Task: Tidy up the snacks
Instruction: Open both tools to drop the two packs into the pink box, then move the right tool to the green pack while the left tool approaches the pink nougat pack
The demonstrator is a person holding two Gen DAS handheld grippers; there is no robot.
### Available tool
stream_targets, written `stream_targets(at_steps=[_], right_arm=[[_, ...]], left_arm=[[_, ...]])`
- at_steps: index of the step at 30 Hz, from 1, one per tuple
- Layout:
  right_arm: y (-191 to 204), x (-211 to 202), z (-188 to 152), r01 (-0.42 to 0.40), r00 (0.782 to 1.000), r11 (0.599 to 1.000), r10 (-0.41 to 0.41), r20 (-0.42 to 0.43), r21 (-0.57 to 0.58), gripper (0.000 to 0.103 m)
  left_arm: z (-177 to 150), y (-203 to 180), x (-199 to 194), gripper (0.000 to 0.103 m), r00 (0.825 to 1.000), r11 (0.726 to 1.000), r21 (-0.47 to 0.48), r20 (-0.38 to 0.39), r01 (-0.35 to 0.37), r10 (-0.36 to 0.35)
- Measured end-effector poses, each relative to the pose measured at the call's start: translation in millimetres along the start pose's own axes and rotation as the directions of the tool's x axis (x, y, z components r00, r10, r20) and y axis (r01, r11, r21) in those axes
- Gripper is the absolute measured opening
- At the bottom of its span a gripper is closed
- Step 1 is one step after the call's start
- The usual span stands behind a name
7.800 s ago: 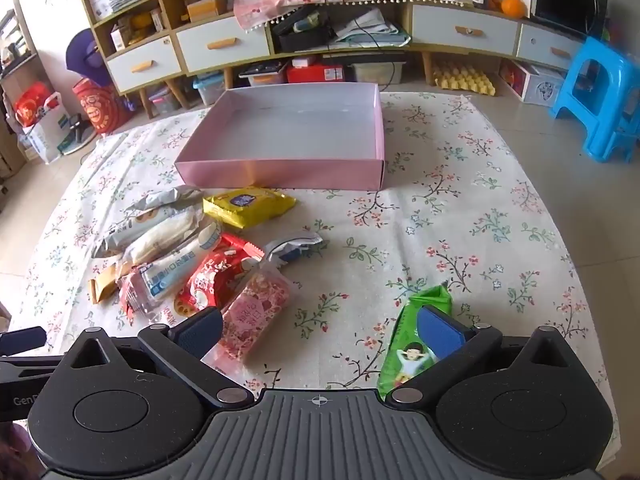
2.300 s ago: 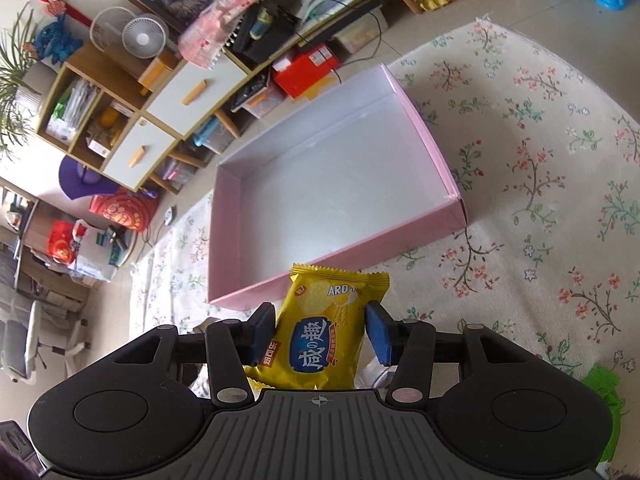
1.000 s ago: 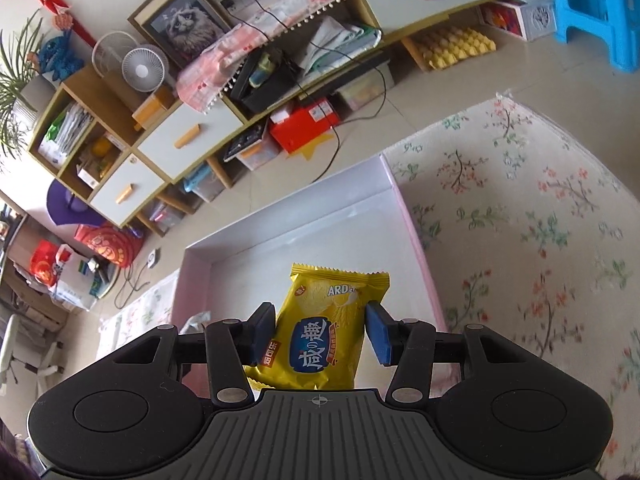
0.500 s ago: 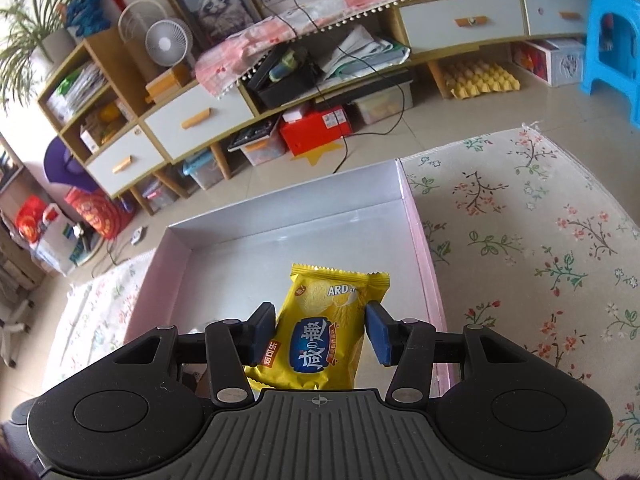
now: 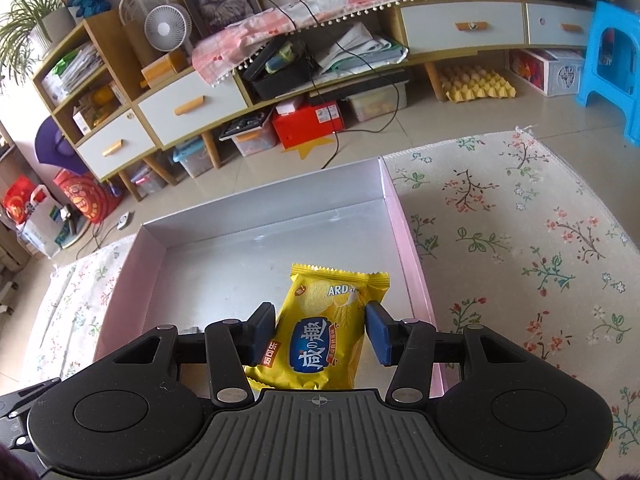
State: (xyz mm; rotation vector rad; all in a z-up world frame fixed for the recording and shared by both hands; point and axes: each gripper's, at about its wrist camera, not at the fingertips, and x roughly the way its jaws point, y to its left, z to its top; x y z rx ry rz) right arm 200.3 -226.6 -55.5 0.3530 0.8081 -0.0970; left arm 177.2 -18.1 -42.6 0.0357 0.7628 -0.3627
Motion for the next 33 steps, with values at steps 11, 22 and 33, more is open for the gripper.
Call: stream_targets(at_steps=[11, 22, 33], right_arm=[[10, -22, 2, -0.07, 0.998, 0.998, 0.07, 0.005, -0.001, 0.073], [22, -74, -3, -0.047, 0.999, 0.998, 0.048, 0.018, -0.049, 0.088], [32, -130, -23, -0.047, 0.999, 0.995, 0.046, -0.013, -0.092, 0.093]], left_arm=[[2, 0, -17, 0.069, 1.0, 1.0, -0.014, 0.009, -0.023, 0.023], [0, -1, -62, 0.094, 0.998, 0.997, -0.019, 0.002, -0.069, 0.069], [-17, 5, -106, 0.102, 0.994, 0.993, -0.051, -0.021, -0.111, 0.11]])
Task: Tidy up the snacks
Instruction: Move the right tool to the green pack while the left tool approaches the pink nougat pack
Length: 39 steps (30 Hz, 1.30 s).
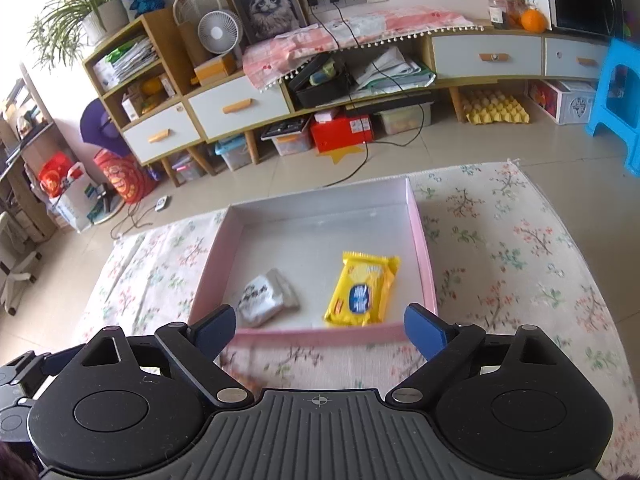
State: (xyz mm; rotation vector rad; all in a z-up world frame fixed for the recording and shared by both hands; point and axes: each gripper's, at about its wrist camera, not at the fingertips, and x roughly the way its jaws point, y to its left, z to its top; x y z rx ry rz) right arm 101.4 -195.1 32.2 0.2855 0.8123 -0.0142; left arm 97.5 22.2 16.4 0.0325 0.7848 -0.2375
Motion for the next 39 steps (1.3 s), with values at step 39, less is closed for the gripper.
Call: stream_targets(at_steps=[39], right_arm=[[-105, -10, -115, 0.12, 0.904, 0.987, -0.065, -0.423, 0.103, 0.094]], left_arm=[[-102, -76, 9, 0.082, 0.968, 0.968, 0.126, -0.157, 0.215, -0.195]])
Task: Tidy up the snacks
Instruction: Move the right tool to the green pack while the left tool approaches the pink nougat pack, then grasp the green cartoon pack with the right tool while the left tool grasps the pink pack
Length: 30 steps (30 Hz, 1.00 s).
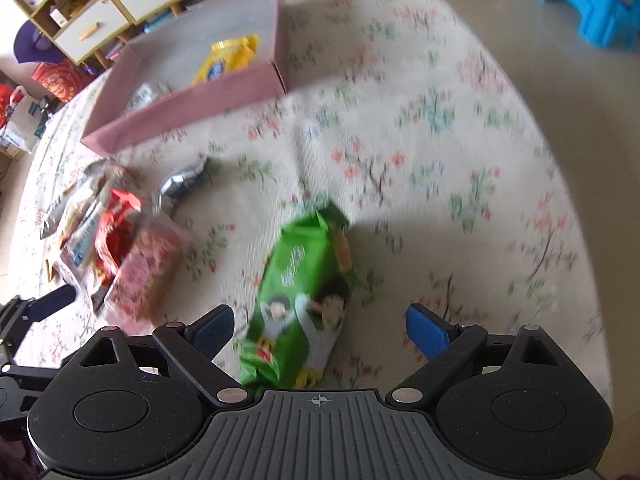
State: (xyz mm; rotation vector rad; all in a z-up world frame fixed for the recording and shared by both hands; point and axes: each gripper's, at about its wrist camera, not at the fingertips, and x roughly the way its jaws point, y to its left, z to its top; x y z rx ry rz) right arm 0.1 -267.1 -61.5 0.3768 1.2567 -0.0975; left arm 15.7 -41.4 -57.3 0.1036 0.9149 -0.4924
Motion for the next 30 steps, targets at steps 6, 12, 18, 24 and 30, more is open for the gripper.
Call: stream_targets(at_steps=[6, 12, 18, 24, 30], right_arm=[[-4, 8, -3, -0.035, 0.998, 0.998, 0.037, -0.044, 0.045, 0.094], [3, 10, -3, -0.044, 0.997, 0.998, 0.046, -0.056, 0.035, 0.094], [8, 14, -5, -0.026, 0.998, 1.0, 0.026, -0.064, 0.003, 0.094], [8, 14, -6, -0.013, 0.998, 1.0, 0.013, -0.061, -0.009, 0.094], [11, 13, -8, 0.002, 0.999, 1.0, -0.003, -0.048, -0.021, 0.088]], left_arm=[[0, -10, 10, 0.068, 1.0, 0.999, 0.032, -0.012, 0.011, -0.011], [2, -16, 18, 0.055, 0.999, 0.998, 0.055, -0.032, 0.006, -0.004], [2, -18, 25, 0.054, 0.999, 0.998, 0.069, -0.039, -0.007, 0.01], [5, -23, 30, 0.054, 0.999, 0.997, 0.075, -0.037, -0.013, 0.015], [6, -25, 32, 0.049, 0.999, 0.997, 0.073, -0.03, -0.025, 0.027]])
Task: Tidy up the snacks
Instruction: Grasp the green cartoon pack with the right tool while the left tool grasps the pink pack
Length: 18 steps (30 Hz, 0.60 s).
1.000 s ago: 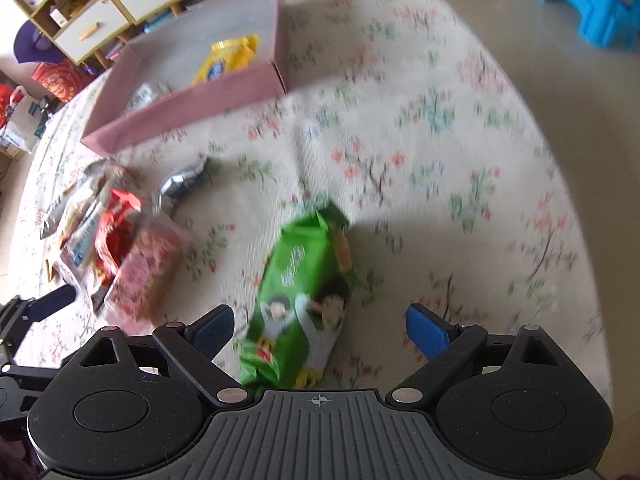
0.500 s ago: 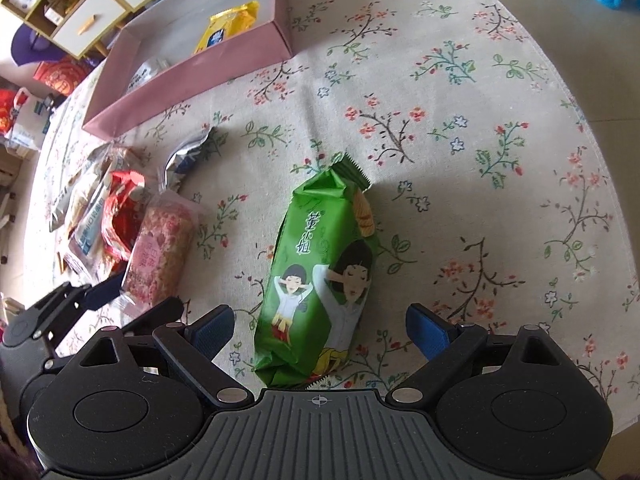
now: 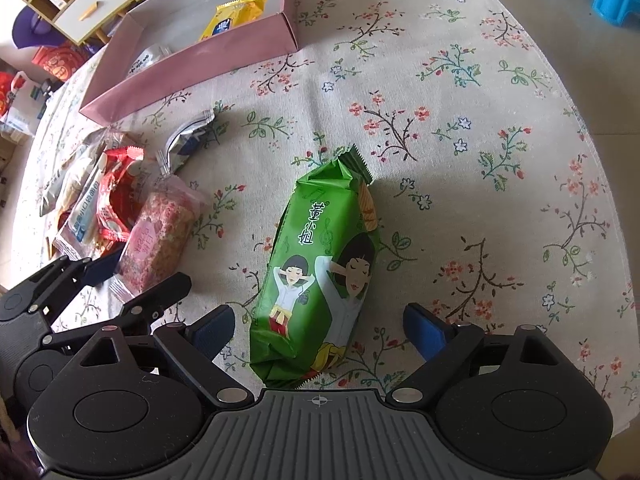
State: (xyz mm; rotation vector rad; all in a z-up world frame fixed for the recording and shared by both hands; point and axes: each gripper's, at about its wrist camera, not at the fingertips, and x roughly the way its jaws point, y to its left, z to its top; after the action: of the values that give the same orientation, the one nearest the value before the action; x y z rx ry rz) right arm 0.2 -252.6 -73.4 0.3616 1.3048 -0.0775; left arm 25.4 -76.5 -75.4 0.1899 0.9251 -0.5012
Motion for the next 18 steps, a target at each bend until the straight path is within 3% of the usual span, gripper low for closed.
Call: stream_targets(at_steps=[2, 7, 12, 18], right_arm=[[0, -2, 0, 0.007, 1.0, 1.0, -0.007, 0.007, -0.003, 0.082], [-2, -8, 0, -0.013, 0.999, 1.0, 0.013, 0.029, 0.014, 0.049], [3, -15, 0, 0.017, 0.997, 1.0, -0.016, 0.076, -0.008, 0.043], [4, -21, 3, -0.02, 0.996, 1.0, 0.02, 0.092, 0.004, 0.041]], left_arm=[[1, 1, 0, 0.036, 1.0, 1.0, -0.01, 0.0, -0.003, 0.003], [5, 7, -2, 0.03, 0.999, 0.998, -0.05, -0.009, 0.034, -0.034], [8, 6, -7, 0.03, 0.997, 0.995, -0.067, -0.007, 0.07, -0.071], [14, 6, -16, 0.03, 0.995, 0.99, -0.09, 0.016, 0.104, -0.103]])
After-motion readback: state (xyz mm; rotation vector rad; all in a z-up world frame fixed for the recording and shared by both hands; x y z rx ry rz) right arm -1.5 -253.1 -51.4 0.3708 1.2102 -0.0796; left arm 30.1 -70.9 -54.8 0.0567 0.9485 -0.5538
